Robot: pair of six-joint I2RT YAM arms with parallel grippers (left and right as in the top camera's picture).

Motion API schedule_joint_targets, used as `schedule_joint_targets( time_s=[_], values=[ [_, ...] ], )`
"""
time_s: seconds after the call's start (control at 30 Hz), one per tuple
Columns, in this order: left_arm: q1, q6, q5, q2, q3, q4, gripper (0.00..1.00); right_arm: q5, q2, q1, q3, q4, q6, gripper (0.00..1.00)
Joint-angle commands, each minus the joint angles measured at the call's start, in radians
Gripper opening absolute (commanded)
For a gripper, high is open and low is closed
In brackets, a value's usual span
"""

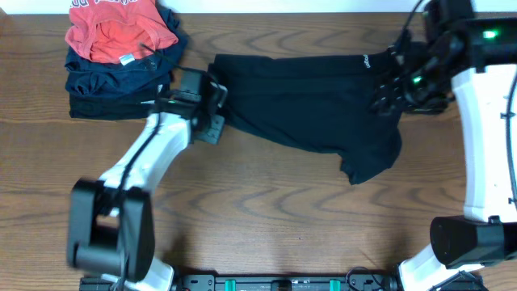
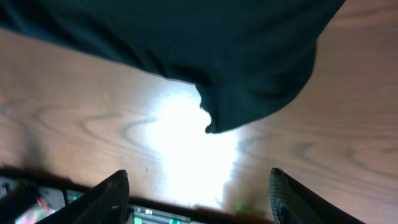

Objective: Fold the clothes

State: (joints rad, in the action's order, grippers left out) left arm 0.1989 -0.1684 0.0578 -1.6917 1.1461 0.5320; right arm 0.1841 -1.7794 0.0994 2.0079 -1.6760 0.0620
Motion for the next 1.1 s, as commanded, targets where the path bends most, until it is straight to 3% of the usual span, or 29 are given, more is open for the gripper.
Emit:
schedule_joint_targets(
  time_s=[0.0,0.37,0.5,0.97,1.07],
  values=[
    [-0.035,0.076,-0.025,0.051,0.021,0.002,0.06,-0.023,-0.003,0.046,-0.109,0.027,0.051,0.69],
    [-0.053,0.077,-0.025,0.058,0.02,-0.012,0.06,-0.025,-0.003,0.18,-0.554,0.311,0.143,0.57],
    [-0.053,0.077,-0.025,0.058,0.02,-0.02,0.06,-0.032,-0.003,0.222,-0.685,0.41,0.162,0.61],
    [-0.053,0.077,-0.025,0.058,0.02,-0.01,0.06,-0.283,-0.003,0.378,-0.929,0.64,0.391,0.58],
    [-0.053,0.077,-0.025,0.058,0.02,-0.009,0.06,-0.32,-0.003,0.378,-0.971,0.71,0.441,0.52]
  ],
)
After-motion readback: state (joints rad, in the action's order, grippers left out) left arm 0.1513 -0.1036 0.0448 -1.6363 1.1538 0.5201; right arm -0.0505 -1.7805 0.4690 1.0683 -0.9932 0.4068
